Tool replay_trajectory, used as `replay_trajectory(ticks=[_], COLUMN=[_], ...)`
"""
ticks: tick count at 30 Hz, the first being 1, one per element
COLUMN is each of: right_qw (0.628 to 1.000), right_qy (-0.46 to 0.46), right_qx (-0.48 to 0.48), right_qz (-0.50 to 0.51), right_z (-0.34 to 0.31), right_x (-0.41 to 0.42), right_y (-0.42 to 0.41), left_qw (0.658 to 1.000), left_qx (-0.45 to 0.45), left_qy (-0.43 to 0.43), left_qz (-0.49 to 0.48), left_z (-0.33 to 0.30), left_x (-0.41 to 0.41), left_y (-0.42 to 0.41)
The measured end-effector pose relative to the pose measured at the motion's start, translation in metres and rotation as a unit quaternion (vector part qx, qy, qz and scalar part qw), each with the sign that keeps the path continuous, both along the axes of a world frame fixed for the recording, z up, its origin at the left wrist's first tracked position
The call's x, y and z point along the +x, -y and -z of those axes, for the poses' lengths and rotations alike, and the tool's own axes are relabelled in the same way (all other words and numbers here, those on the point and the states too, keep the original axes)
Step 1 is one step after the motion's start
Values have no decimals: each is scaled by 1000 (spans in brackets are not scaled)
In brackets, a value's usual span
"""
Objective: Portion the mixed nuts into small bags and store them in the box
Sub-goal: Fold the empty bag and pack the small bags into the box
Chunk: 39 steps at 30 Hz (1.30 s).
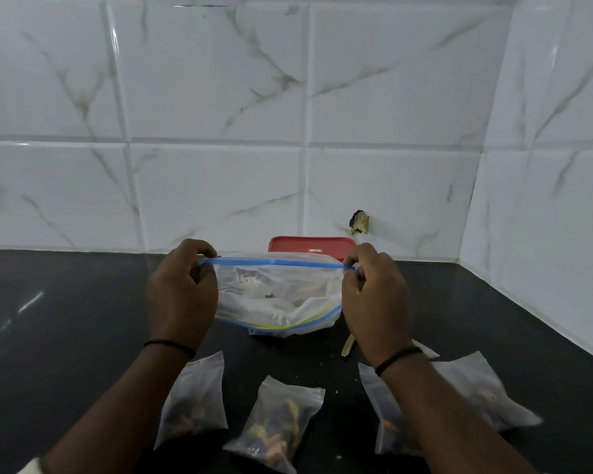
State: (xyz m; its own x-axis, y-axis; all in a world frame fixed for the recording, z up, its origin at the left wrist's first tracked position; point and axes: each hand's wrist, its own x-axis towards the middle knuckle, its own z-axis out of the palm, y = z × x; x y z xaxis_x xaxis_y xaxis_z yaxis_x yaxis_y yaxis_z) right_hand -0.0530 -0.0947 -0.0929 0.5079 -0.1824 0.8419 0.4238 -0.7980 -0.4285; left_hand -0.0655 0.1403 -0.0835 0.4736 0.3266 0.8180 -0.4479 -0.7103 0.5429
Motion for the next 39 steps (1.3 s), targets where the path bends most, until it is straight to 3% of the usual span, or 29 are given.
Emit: replay_trajectory(ticks=[4, 12, 19, 24, 27, 30, 33, 36, 39], right_qw=[999, 995, 999, 999, 999, 993, 983, 958, 935], right_qy=[11, 9, 35, 19, 15, 74, 124, 56, -13], right_qx=[29, 90, -28, 8, -1, -67, -136, -254, -332], right_qz=[32, -44, 3, 32, 31, 58, -25, -122, -120], right_z=[-1, -4, -8, -11, -10, -15, -22, -22, -21], right_x=[-3, 1, 5, 7, 5, -2, -19, -27, -23], right_y=[1, 20, 26, 34, 34, 26, 1, -31, -59], left_qw=[997, 991, 979, 993, 996, 996, 998, 997, 985], left_qx=[46, 102, 199, 63, -2, -26, -25, -17, -70], left_qy=[53, 84, -1, -51, -92, -79, -54, -37, -30], left_qz=[-35, -17, -50, -82, -9, 34, 38, 66, 155], left_z=[0, 4, -2, -6, -5, -5, -2, -1, -2], left_x=[-1, 5, 7, 2, -1, -2, 0, 0, -2], left_y=[0, -9, -20, -18, -10, -4, -4, -4, -3])
